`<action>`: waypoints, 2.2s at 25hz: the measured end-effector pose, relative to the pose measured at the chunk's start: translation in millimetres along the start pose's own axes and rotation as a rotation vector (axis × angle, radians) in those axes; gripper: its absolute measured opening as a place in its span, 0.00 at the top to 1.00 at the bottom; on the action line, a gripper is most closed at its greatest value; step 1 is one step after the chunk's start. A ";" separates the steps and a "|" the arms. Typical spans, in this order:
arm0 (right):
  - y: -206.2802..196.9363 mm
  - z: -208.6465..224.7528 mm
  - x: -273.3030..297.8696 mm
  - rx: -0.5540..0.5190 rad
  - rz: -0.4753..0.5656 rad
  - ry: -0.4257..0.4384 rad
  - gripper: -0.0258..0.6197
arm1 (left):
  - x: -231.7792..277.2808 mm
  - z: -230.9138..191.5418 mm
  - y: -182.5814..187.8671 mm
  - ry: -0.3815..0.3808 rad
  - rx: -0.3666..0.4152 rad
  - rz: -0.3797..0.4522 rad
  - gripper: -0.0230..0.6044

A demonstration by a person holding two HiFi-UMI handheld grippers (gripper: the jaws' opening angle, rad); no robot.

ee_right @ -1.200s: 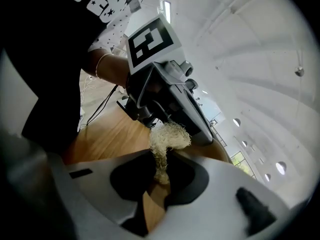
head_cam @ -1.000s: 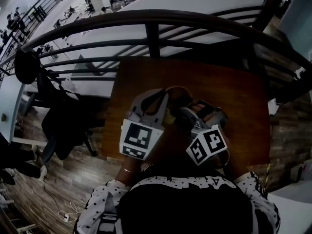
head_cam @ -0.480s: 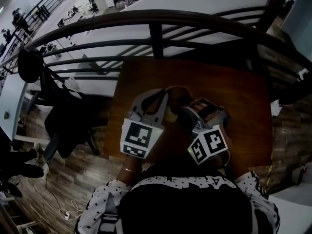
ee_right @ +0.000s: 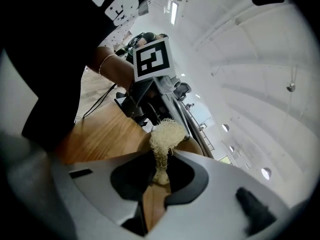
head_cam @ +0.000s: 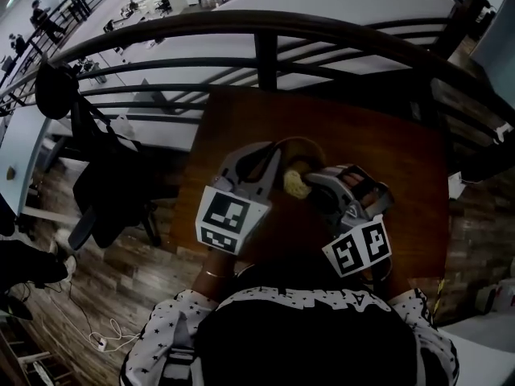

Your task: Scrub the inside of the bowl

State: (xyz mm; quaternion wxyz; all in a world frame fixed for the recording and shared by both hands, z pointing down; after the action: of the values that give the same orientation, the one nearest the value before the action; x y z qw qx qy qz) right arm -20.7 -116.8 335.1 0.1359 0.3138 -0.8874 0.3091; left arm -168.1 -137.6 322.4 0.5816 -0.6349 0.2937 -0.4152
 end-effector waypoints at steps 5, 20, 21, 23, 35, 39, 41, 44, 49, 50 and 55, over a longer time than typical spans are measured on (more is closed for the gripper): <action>6.1 8.0 -1.2 0.042 0.040 -0.062 0.87 | -3.2 -0.7 0.8 0.005 0.008 -0.001 0.93; 3.1 32.4 9.2 0.015 0.009 -0.137 0.87 | -3.2 6.1 5.8 0.004 0.041 -0.016 0.93; 1.7 33.8 8.8 0.051 0.011 -0.143 0.87 | -3.0 6.8 6.7 0.006 0.048 -0.017 0.93; -2.1 35.6 7.6 0.115 0.009 -0.159 0.87 | -2.5 8.2 8.3 0.007 0.057 -0.014 0.93; -15.3 34.6 3.7 0.276 -0.030 -0.201 0.87 | -0.1 10.0 12.0 0.005 0.104 -0.011 0.93; -15.4 29.4 3.2 0.260 -0.046 -0.185 0.87 | -0.7 10.6 12.8 0.002 0.103 -0.010 0.93; -13.8 27.2 4.0 0.258 -0.051 -0.177 0.87 | -2.3 9.5 13.8 0.005 0.103 -0.005 0.93; -12.7 24.4 4.4 0.261 -0.052 -0.164 0.87 | -3.4 9.6 15.2 0.010 0.109 -0.002 0.93; -11.5 20.0 4.8 0.271 -0.049 -0.146 0.87 | -3.6 10.1 16.8 0.019 0.114 0.003 0.93; -11.0 18.7 4.9 0.273 -0.048 -0.142 0.87 | -3.9 10.3 16.7 0.019 0.115 0.003 0.93; -9.0 12.9 7.2 0.286 -0.042 -0.116 0.87 | -4.6 10.1 16.0 0.027 0.115 0.006 0.93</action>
State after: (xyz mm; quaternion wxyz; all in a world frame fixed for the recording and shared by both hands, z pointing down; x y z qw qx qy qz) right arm -21.1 -133.9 332.4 0.0447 0.3656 -0.8340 0.4109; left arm -159.8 -131.2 306.1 0.6143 -0.5939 0.2793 -0.4381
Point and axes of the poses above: the fingertips, and each gripper's own axes: x forward along the fingers, z to its right, y out of its top, the point moved 9 cm from there along -x, backward along the fingers, and after that the axes turned 2 degrees about -x, right-handed, at the moved point
